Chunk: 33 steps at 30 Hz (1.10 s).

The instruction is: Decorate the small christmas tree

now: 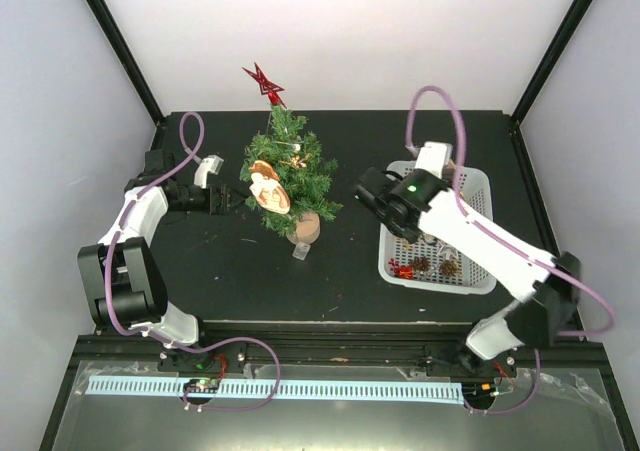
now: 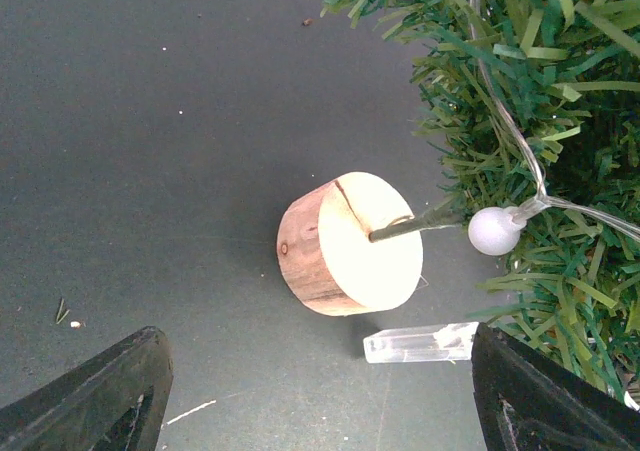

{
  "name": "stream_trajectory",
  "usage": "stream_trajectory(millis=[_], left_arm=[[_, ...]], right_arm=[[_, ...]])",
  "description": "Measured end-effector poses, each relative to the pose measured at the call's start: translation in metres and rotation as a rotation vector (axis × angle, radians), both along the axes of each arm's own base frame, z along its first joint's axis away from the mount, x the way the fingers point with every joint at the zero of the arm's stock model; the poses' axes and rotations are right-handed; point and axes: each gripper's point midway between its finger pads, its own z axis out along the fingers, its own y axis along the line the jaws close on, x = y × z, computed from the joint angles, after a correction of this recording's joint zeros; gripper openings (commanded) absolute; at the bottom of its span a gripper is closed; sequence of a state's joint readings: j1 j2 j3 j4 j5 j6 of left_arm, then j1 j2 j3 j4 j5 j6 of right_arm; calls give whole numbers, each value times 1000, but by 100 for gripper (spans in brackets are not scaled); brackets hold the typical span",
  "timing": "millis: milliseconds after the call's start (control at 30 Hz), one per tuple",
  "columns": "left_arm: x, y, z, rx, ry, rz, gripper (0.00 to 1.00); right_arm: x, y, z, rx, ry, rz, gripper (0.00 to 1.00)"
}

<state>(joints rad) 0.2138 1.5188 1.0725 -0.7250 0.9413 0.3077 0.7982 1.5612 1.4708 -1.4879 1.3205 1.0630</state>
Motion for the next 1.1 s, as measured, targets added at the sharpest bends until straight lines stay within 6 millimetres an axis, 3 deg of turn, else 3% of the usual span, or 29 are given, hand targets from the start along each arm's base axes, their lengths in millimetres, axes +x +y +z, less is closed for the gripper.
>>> stream_trajectory(millis=[133, 333, 400, 467, 533, 700, 767, 933, 1100], left_arm=[[0, -1, 1, -2, -7, -8, 83], [-3, -4, 6, -2, -31, -28, 83], [-6, -6, 12, -7, -50, -39, 83], [-9, -9, 19, -13, -75, -53, 83], [-13, -11, 28, -18, -102, -67, 83], [-26, -16, 50, -10, -188, -103, 84], [-31, -17, 64, 4, -243, -112, 85], [-45, -21, 92, 35, -359, -123, 85], [-44, -20, 90, 36, -354, -126, 85]], right_arm=[[-22, -15, 38, 157, -161, 39, 1], [-63, -42, 53, 577, -382, 282, 1], [-67, -43, 79, 650, -439, 346, 1], [-60, -28, 104, 698, -458, 427, 1], [-51, -4, 115, 729, -440, 530, 1], [-50, 47, 97, 748, -311, 793, 1], [-54, 61, 98, 755, -285, 883, 1], [-71, 79, 117, 775, -309, 1056, 1], [-80, 87, 126, 785, -331, 1143, 1]])
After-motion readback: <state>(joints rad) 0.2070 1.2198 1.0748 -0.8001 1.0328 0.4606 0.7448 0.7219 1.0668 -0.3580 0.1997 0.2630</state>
